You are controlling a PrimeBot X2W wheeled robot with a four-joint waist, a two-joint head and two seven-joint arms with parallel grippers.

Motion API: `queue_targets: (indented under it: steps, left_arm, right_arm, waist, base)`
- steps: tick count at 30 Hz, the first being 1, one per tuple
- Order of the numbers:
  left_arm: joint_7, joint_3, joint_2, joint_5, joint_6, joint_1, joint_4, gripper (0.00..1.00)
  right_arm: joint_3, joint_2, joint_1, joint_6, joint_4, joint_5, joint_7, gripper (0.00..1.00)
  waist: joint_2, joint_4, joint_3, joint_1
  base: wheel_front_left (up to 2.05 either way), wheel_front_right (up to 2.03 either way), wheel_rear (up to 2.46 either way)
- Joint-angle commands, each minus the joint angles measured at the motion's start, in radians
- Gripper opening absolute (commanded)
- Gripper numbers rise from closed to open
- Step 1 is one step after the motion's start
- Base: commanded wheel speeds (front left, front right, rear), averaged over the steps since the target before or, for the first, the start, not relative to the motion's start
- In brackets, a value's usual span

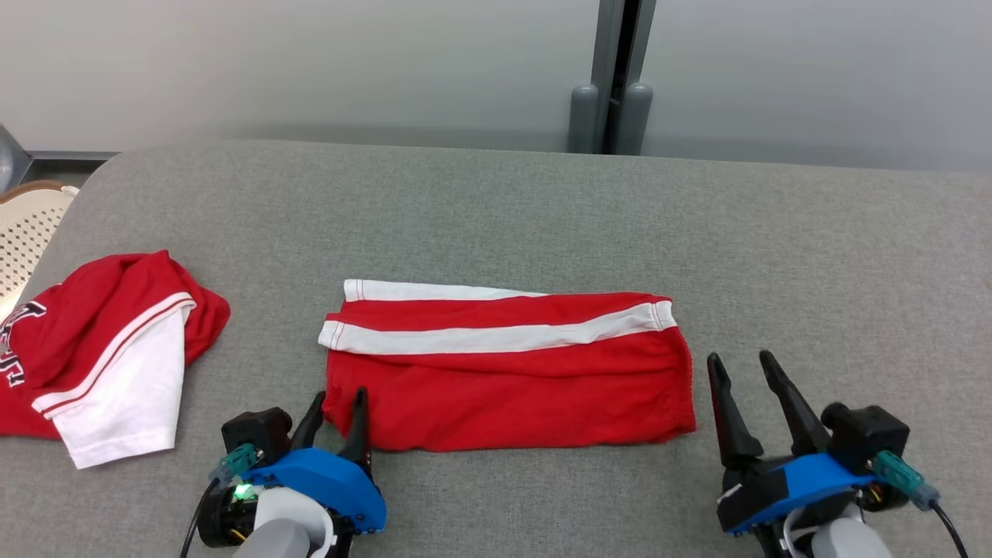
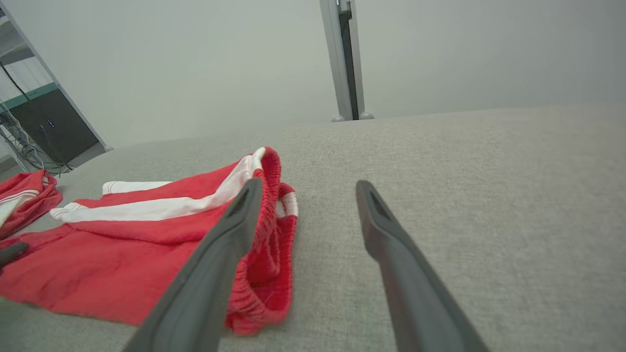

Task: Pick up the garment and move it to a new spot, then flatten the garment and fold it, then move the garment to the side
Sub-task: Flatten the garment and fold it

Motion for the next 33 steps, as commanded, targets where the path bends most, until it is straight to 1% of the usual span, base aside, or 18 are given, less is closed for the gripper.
queue_targets:
  steps: [1, 5, 11, 14, 18, 19, 20, 21, 22, 23, 28, 33]
  left_arm:
    - [-0.005, 0.027, -0.003, 0.041, 0.010, 0.021, -0.031, 1.00]
    - [-0.005, 0.084, -0.016, 0.132, 0.010, 0.045, -0.099, 1.00]
    - [-0.005, 0.147, -0.042, 0.221, -0.021, 0.070, -0.128, 1.00]
    - [-0.005, 0.172, -0.051, 0.249, -0.036, 0.080, -0.121, 1.00]
    - [-0.005, 0.204, -0.060, 0.281, -0.053, 0.092, -0.111, 1.00]
    - [-0.005, 0.209, -0.063, 0.288, -0.056, 0.093, -0.106, 1.00]
    - [-0.005, 0.214, -0.065, 0.294, -0.060, 0.092, -0.104, 1.00]
    - [-0.005, 0.221, -0.068, 0.300, -0.063, 0.092, -0.101, 1.00]
    - [-0.005, 0.228, -0.071, 0.307, -0.065, 0.093, -0.098, 1.00]
    - [-0.005, 0.234, -0.073, 0.313, -0.069, 0.095, -0.095, 1.00]
    - [-0.005, 0.256, -0.082, 0.337, -0.081, 0.098, -0.083, 1.00]
    - [-0.005, 0.271, -0.087, 0.350, -0.088, 0.100, -0.074, 1.00]
  right_arm:
    - [0.021, -0.002, -0.029, 0.000, 0.003, 0.014, -0.003, 1.00]
    - [0.049, -0.002, -0.078, 0.000, 0.062, 0.010, -0.003, 1.00]
    - [0.053, -0.002, -0.139, 0.000, 0.258, -0.005, -0.003, 1.00]
    - [0.058, -0.002, -0.159, 0.000, 0.345, 0.022, -0.003, 1.00]
    - [0.094, -0.001, -0.162, 0.000, 0.414, 0.082, 0.000, 1.00]
    - [0.099, 0.001, -0.161, 0.000, 0.424, 0.097, 0.001, 0.95]
    - [0.105, 0.002, -0.158, 0.000, 0.433, 0.112, 0.001, 0.76]
    - [0.115, 0.003, -0.158, 0.000, 0.437, 0.127, 0.003, 0.49]
    - [0.124, 0.004, -0.160, 0.000, 0.439, 0.143, 0.003, 0.32]
    - [0.131, 0.005, -0.160, 0.001, 0.439, 0.154, 0.004, 0.00]
    - [0.123, 0.003, -0.160, 0.001, 0.419, 0.193, 0.003, 0.00]
    - [0.085, -0.002, -0.153, 0.000, 0.411, 0.184, 0.001, 0.00]
  waist:
    - [0.0000, 0.009, 0.008, 0.0001]
    - [0.0000, 0.029, 0.022, 0.0001]
    - [0.0000, 0.068, 0.033, 0.0001]
    - [0.0000, 0.082, 0.040, 0.0001]
    - [0.0000, 0.090, 0.049, 0.0001]
    - [0.0000, 0.091, 0.051, 0.0001]
    - [0.0000, 0.091, 0.053, 0.0001]
    - [0.0000, 0.090, 0.054, 0.0001]
    - [0.0000, 0.089, 0.055, 0.0001]
    - [0.0000, 0.088, 0.056, 0.0001]
    - [0.0000, 0.079, 0.055, 0.0001]
    - [0.0000, 0.069, 0.050, 0.0001]
  base:
    - [0.00, 0.00, 0.00]
    - [0.00, 0.00, 0.00]
    - [0.00, 0.00, 0.00]
    - [0.00, 0.00, 0.00]
    - [0.00, 0.00, 0.00]
    - [0.00, 0.00, 0.00]
    - [0.00, 0.00, 0.00]
    - [0.00, 0.00, 0.00]
    - [0.00, 0.00, 0.00]
    - [0.00, 0.00, 0.00]
    - [0.00, 0.00, 0.00]
    - [0.00, 0.00, 0.00]
